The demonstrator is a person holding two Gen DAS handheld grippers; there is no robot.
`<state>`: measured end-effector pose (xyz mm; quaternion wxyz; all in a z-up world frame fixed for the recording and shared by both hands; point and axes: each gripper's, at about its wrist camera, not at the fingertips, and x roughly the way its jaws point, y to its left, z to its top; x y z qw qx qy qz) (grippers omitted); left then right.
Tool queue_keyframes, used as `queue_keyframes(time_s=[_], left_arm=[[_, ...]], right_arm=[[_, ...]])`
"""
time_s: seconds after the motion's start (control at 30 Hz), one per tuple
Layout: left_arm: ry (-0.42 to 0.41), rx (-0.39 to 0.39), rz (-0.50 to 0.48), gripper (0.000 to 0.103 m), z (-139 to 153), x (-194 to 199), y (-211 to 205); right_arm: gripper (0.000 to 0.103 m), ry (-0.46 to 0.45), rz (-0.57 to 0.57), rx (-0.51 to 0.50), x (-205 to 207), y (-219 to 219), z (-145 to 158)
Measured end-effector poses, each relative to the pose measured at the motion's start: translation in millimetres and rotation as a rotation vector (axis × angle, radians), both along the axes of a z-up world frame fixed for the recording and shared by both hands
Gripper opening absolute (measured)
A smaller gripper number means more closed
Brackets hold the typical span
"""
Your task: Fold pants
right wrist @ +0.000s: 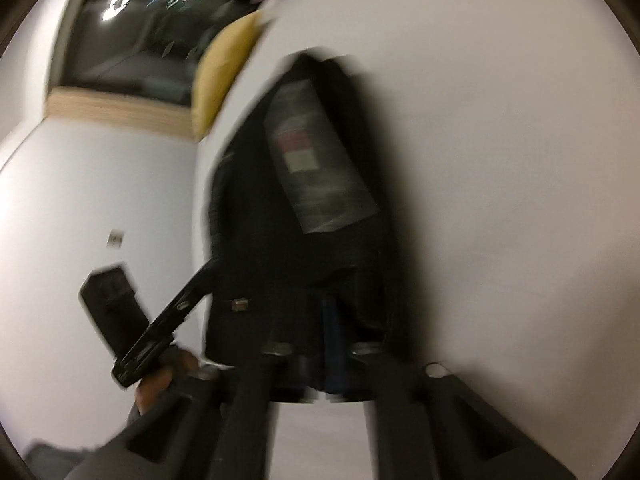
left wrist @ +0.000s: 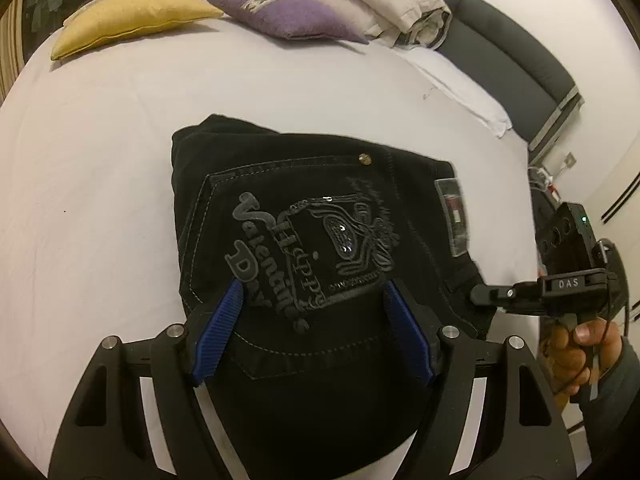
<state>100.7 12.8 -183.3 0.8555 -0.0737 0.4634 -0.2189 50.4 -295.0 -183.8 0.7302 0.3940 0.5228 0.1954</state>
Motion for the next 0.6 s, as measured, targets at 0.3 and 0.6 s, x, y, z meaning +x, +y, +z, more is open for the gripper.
queue_keyframes(time_s=[0.3, 0.6], left_arm=[[0.006, 0.018, -0.006, 0.075, -12, -3, -1], [0.027, 0.034, -0.021, 0.077, -4, -5, -3]], right_arm=[[0.052, -0.163, 0.021, -0.013, -15, -13, 66], [0.060, -0.074, 0.131, -0.043, 17, -9, 25]])
